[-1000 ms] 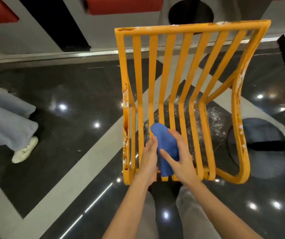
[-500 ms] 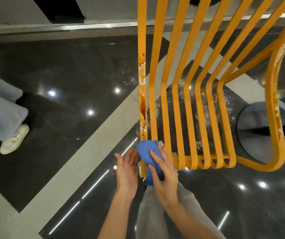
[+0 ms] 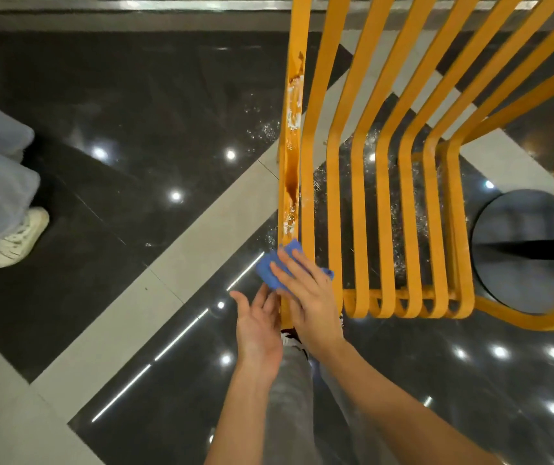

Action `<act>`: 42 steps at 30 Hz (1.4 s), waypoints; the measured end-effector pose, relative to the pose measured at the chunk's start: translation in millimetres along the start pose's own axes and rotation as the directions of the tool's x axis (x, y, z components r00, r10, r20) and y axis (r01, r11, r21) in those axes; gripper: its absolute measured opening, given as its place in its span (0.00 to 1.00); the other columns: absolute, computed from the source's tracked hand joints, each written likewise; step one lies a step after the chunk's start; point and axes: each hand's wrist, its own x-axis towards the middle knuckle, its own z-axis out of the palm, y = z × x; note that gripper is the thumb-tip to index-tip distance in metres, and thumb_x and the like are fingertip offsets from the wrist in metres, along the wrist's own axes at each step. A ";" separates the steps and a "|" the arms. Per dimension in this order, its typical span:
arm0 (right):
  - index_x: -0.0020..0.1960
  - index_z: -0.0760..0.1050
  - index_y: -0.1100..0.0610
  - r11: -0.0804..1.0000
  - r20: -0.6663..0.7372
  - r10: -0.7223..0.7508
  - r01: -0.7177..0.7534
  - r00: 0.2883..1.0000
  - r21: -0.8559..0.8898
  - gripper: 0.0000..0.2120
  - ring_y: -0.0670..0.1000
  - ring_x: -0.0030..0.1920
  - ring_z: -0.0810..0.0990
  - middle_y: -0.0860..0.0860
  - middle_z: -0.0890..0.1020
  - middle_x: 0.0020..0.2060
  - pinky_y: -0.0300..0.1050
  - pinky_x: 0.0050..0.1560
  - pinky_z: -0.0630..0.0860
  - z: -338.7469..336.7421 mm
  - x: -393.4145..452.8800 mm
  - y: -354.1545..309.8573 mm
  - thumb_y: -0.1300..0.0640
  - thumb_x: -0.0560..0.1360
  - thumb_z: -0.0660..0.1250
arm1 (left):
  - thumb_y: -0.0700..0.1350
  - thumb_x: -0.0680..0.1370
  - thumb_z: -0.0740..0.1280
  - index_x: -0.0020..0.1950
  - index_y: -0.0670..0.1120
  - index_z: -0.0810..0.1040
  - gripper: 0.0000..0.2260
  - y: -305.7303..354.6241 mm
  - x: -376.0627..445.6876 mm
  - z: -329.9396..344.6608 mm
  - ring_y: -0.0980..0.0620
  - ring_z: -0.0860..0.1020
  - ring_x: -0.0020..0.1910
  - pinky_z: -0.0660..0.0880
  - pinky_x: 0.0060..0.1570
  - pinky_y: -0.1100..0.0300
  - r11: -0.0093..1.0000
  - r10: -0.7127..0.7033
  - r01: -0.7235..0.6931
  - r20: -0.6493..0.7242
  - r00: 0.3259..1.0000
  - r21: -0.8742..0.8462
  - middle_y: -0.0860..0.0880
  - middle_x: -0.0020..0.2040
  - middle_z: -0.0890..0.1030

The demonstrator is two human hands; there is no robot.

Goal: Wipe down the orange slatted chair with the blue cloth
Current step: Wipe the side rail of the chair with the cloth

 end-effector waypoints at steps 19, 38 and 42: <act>0.66 0.76 0.57 0.998 0.015 0.060 -0.060 0.998 0.009 0.17 0.54 0.71 0.69 0.52 0.77 0.67 0.57 0.70 0.69 -17.9 41.6 5.3 0.62 0.78 0.61 | 0.63 0.82 0.39 0.75 0.43 0.66 0.33 -7.1 3.2 -11.4 0.48 0.66 0.75 0.73 0.55 0.64 0.996 0.058 -0.061 0.044 0.997 0.068 0.46 0.74 0.69; 0.64 0.78 0.54 0.998 -0.014 0.059 -0.060 0.998 -0.008 0.17 0.54 0.66 0.71 0.50 0.78 0.66 0.60 0.62 0.73 -28.3 64.9 12.8 0.61 0.77 0.62 | 0.64 0.81 0.40 0.76 0.46 0.65 0.33 -0.9 -7.4 -11.6 0.52 0.65 0.75 0.56 0.75 0.54 0.997 0.015 -0.026 0.150 0.989 0.071 0.48 0.74 0.71; 0.63 0.80 0.56 0.991 -0.054 0.130 -0.132 0.990 -0.020 0.18 0.54 0.65 0.71 0.51 0.79 0.65 0.60 0.63 0.73 -23.1 40.9 2.2 0.66 0.75 0.66 | 0.64 0.81 0.39 0.76 0.46 0.65 0.33 -0.4 -9.8 -13.4 0.53 0.65 0.74 0.57 0.73 0.56 0.996 0.012 -0.025 0.159 0.987 0.082 0.49 0.74 0.70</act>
